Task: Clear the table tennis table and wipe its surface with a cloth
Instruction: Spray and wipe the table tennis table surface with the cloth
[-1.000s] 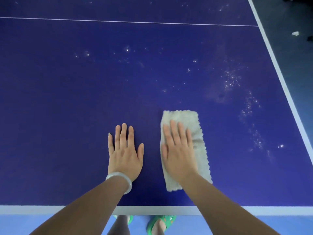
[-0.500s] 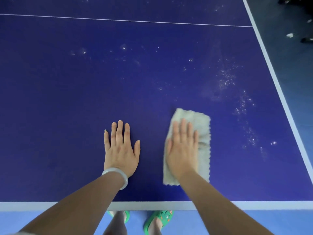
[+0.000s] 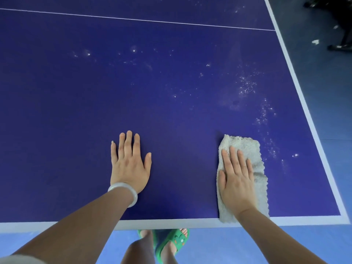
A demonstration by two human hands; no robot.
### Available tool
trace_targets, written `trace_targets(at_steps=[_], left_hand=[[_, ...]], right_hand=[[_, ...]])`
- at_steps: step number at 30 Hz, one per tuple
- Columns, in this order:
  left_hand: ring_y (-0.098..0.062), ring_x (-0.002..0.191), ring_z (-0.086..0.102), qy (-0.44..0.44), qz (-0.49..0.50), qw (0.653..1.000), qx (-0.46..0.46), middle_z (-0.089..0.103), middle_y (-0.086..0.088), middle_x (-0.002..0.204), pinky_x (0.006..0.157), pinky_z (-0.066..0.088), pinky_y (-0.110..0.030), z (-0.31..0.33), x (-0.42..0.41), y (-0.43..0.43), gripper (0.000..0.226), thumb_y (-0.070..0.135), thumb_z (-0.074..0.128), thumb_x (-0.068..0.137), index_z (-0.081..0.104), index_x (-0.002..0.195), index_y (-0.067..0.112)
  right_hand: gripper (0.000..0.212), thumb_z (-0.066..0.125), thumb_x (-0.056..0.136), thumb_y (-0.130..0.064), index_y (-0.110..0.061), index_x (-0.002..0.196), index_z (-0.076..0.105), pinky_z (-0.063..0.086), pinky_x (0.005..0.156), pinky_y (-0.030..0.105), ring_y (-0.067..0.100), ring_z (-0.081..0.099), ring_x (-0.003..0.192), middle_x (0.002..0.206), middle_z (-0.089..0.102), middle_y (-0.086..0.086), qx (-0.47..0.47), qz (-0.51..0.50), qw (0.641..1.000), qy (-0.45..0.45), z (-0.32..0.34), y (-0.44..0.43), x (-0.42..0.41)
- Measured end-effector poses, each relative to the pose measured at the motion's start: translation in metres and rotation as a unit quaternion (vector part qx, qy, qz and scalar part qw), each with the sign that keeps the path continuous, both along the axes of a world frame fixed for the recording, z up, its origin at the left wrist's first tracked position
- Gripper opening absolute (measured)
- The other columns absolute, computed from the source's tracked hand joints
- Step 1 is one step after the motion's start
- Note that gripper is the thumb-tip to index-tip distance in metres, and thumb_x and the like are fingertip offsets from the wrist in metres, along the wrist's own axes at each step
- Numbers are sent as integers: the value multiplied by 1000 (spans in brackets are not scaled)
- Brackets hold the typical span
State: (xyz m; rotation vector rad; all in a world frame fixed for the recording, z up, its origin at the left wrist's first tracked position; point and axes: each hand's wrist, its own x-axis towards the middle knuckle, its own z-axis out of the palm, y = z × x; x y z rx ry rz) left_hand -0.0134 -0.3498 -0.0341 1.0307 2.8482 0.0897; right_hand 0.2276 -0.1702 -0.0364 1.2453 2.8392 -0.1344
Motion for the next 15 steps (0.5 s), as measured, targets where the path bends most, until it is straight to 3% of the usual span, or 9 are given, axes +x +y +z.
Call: trace_targets(at_steps=[8,12,15], left_hand=[[-34,150,14,5,-12,1000,8,25,-18,159,121,12,-55,-2,-1,-1,69,48,18,99,28,152,4],[-38,148,18,-30,-5,997,65,28,-23,156,120,17,-56,4,5,10,58,30,44,100,35,147,-2],[-35,146,26,-50,-94,988,108,34,-20,153,120,22,-51,15,30,42,55,23,54,94,44,143,0]], right_hand=[[57,17,102,-37,-21,157,22,11,122,46,19,6,152,164,16,-1,0,0,1000,-1,5,-1,0],[56,20,102,-35,-20,156,23,15,121,47,20,8,152,164,16,-1,1,1,1000,2,7,-1,-1],[56,23,102,-34,-20,156,23,15,121,47,20,9,152,164,15,-1,3,2,1000,-4,7,-1,-2]])
